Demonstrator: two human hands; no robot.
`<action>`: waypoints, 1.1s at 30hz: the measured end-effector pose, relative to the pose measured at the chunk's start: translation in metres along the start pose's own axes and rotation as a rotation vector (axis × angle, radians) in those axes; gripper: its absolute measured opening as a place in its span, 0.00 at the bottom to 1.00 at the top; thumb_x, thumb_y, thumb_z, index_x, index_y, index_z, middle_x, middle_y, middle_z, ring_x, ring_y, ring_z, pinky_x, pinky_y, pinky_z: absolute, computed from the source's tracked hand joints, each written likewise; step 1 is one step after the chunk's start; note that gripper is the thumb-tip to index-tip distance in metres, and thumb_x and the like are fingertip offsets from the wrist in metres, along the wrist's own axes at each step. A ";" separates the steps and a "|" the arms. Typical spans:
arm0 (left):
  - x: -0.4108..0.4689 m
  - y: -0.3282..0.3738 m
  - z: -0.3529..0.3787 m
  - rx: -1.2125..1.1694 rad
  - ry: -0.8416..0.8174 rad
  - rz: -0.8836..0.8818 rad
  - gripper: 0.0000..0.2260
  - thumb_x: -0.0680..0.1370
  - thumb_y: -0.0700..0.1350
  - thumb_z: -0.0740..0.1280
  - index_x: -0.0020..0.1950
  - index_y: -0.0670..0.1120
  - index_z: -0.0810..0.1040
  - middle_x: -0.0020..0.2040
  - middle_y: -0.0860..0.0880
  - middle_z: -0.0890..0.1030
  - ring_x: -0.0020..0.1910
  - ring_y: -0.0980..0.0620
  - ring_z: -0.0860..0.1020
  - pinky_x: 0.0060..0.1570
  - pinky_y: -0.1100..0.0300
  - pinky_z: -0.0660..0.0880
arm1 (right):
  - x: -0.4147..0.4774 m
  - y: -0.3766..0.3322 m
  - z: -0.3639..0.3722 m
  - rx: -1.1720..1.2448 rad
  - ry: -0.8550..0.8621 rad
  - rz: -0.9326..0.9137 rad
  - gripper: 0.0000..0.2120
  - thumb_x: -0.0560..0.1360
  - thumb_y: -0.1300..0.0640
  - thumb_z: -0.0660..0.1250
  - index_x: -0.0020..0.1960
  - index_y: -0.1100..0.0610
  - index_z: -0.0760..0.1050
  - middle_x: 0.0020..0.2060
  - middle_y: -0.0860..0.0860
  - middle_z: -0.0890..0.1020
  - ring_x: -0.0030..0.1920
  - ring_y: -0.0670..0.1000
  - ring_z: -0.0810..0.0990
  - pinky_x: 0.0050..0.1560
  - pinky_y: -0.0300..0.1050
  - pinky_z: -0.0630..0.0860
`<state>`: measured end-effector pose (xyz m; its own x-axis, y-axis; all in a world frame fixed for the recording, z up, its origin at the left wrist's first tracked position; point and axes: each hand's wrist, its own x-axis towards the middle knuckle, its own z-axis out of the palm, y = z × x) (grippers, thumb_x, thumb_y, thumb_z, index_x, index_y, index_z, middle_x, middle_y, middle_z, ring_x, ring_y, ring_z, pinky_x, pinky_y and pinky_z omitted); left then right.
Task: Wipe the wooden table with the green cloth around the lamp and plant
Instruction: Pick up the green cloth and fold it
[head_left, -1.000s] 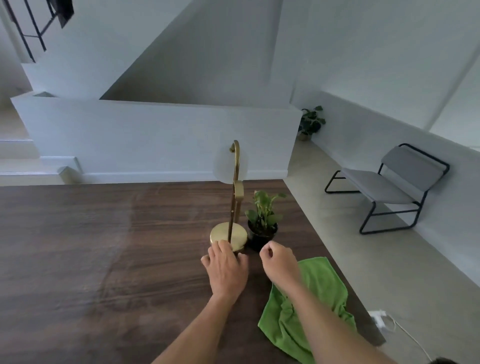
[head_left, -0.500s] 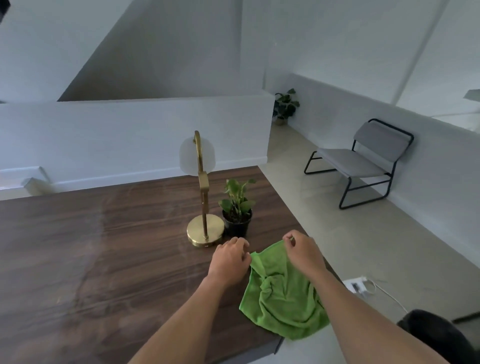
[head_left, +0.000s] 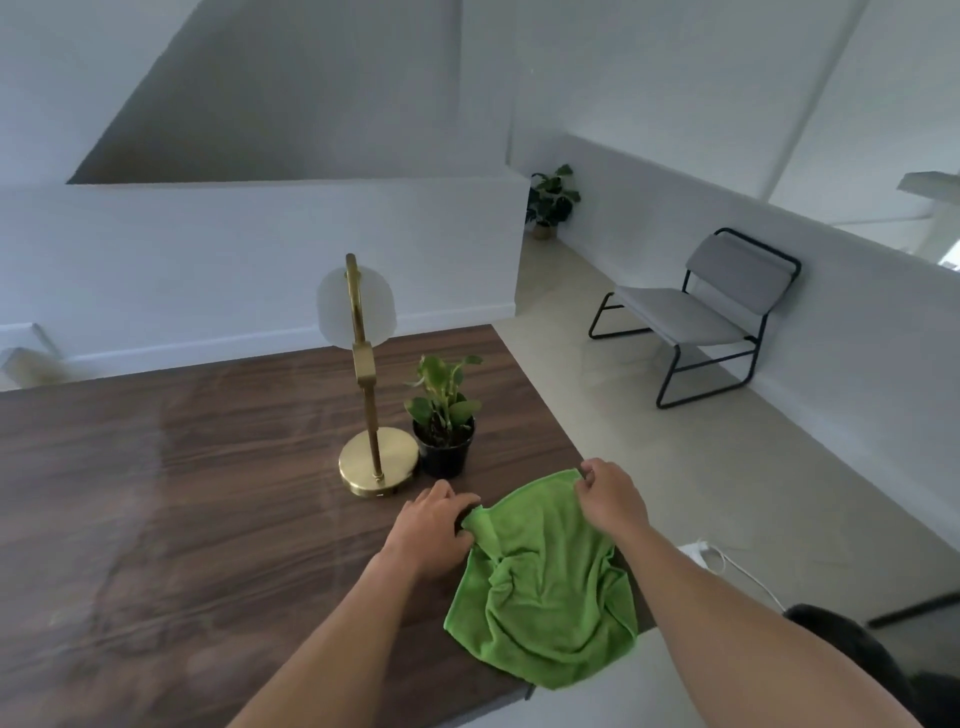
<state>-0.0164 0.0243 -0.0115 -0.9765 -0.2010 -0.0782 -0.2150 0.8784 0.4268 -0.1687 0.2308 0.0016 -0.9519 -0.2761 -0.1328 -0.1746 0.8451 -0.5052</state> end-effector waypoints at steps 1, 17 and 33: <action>0.000 0.002 -0.001 0.007 -0.009 -0.010 0.21 0.75 0.52 0.62 0.69 0.58 0.70 0.56 0.52 0.70 0.57 0.49 0.72 0.61 0.51 0.69 | 0.006 0.000 0.002 -0.004 -0.023 -0.010 0.20 0.80 0.53 0.60 0.70 0.57 0.70 0.64 0.55 0.75 0.63 0.55 0.75 0.61 0.49 0.72; -0.012 0.051 -0.018 -0.574 0.303 -0.441 0.08 0.71 0.38 0.70 0.35 0.42 0.71 0.48 0.54 0.82 0.49 0.59 0.80 0.42 0.67 0.76 | 0.063 0.019 -0.034 0.314 -0.110 -0.137 0.07 0.79 0.55 0.65 0.50 0.59 0.76 0.49 0.55 0.80 0.48 0.55 0.76 0.46 0.44 0.68; -0.033 0.084 -0.100 -0.347 0.445 -0.345 0.03 0.73 0.44 0.74 0.41 0.53 0.84 0.39 0.54 0.84 0.41 0.57 0.80 0.46 0.61 0.73 | 0.070 -0.012 -0.152 0.584 -0.090 -0.316 0.05 0.76 0.58 0.70 0.42 0.52 0.78 0.43 0.53 0.81 0.44 0.55 0.80 0.50 0.55 0.81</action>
<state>-0.0004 0.0615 0.1177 -0.7365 -0.6709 0.0857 -0.4233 0.5560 0.7153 -0.2720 0.2711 0.1279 -0.8485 -0.5278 0.0397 -0.2526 0.3380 -0.9066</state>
